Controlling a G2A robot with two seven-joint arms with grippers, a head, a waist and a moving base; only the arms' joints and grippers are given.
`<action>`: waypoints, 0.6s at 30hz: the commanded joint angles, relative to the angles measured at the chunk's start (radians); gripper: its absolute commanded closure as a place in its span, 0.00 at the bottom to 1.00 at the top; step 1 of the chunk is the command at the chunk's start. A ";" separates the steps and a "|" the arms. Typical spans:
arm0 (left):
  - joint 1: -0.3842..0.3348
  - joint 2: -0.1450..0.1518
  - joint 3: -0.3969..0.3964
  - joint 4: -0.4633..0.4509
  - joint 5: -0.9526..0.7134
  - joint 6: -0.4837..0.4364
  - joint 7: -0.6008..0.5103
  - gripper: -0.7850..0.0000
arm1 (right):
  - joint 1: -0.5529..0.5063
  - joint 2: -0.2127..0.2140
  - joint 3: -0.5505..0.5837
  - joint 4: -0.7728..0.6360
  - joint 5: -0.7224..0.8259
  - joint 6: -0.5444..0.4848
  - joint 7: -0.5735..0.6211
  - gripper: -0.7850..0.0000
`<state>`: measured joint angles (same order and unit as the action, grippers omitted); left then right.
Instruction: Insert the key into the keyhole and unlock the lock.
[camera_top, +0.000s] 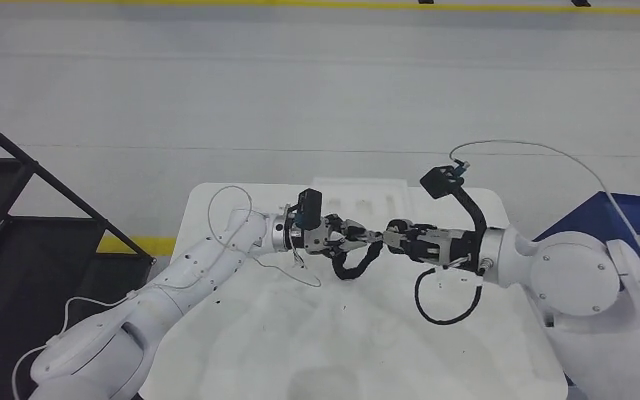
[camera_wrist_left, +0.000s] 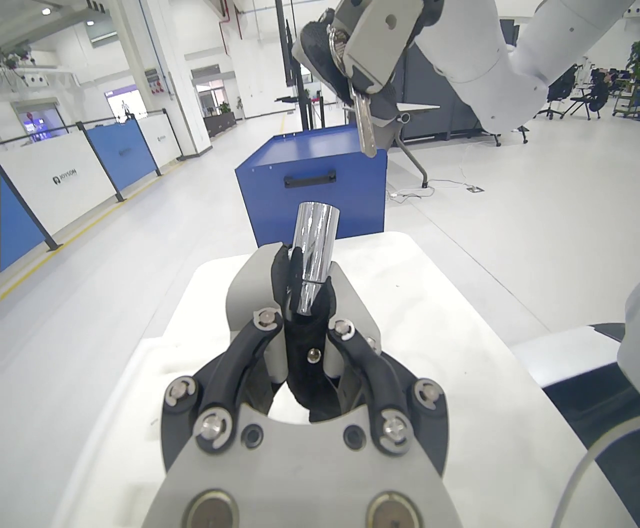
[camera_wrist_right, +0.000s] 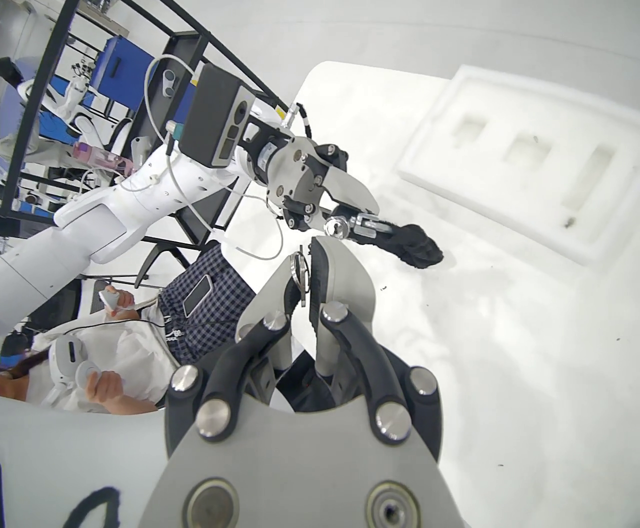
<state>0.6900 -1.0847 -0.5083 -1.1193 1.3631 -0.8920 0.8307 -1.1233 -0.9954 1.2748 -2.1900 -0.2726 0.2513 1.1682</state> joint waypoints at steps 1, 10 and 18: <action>0.006 -0.009 -0.003 0.025 0.009 0.043 0.042 1.00 | 0.011 0.001 -0.019 -0.027 -0.082 0.030 -0.014 1.00; 0.001 -0.045 0.009 0.092 0.083 0.103 0.201 1.00 | 0.031 0.005 -0.072 -0.101 -0.247 0.116 0.004 1.00; -0.006 -0.068 0.024 0.126 0.102 0.124 0.221 1.00 | 0.043 0.004 -0.094 -0.092 -0.279 0.127 0.011 1.00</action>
<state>0.6849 -1.1507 -0.4848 -0.9974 1.4640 -0.7705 1.0495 -1.0818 -0.9911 1.1824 -2.2833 -0.5510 0.3784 1.1778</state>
